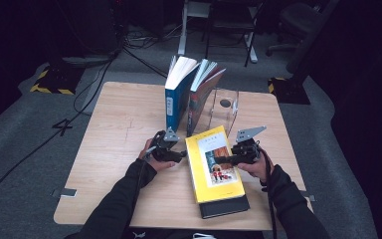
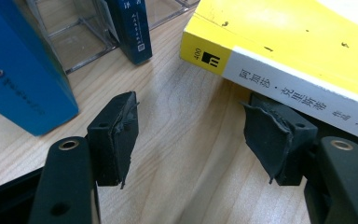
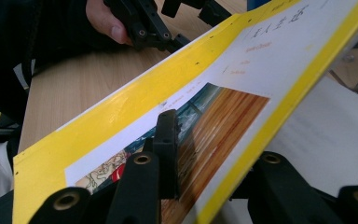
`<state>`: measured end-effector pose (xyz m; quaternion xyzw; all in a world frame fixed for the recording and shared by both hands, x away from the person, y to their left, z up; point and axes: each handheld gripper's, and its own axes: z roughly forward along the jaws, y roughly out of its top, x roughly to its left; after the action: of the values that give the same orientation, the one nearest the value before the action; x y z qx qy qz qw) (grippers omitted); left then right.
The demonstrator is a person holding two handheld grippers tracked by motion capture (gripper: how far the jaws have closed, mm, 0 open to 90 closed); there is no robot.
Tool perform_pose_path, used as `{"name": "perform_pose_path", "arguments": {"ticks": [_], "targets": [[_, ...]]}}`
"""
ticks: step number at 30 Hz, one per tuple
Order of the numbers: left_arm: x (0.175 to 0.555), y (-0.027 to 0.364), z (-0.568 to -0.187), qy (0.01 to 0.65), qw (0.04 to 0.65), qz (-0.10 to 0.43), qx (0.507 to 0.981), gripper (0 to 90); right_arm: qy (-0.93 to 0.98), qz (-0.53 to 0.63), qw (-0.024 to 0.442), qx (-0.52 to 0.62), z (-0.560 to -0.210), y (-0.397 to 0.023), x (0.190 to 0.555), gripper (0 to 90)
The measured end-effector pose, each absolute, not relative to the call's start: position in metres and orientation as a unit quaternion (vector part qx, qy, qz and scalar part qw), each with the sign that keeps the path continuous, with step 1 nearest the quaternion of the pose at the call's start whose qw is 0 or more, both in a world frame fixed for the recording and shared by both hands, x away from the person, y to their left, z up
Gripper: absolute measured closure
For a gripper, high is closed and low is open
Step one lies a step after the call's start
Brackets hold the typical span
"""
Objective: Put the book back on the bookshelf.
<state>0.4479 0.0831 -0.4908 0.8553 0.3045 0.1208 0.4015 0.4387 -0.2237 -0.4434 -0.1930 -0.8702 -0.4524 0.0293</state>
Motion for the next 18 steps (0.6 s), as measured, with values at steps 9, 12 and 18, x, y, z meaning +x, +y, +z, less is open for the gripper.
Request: {"name": "perform_pose_path", "arguments": {"ticks": [9,12,18], "targets": [[0.453,0.089,-0.480,0.316,0.433,0.108,0.837,34.3,-0.850,-0.497,0.008,-0.174,-0.439,-0.229,0.429,77.1],[0.455,0.091,-0.474,0.316,0.445,0.102,0.832,34.2,-0.847,-0.504,0.000,-0.171,-0.437,-0.230,0.427,77.3],[0.454,0.091,-0.455,0.309,0.459,0.113,0.826,36.7,-0.837,-0.521,-0.033,-0.164,-0.427,-0.232,0.419,77.4]]}}
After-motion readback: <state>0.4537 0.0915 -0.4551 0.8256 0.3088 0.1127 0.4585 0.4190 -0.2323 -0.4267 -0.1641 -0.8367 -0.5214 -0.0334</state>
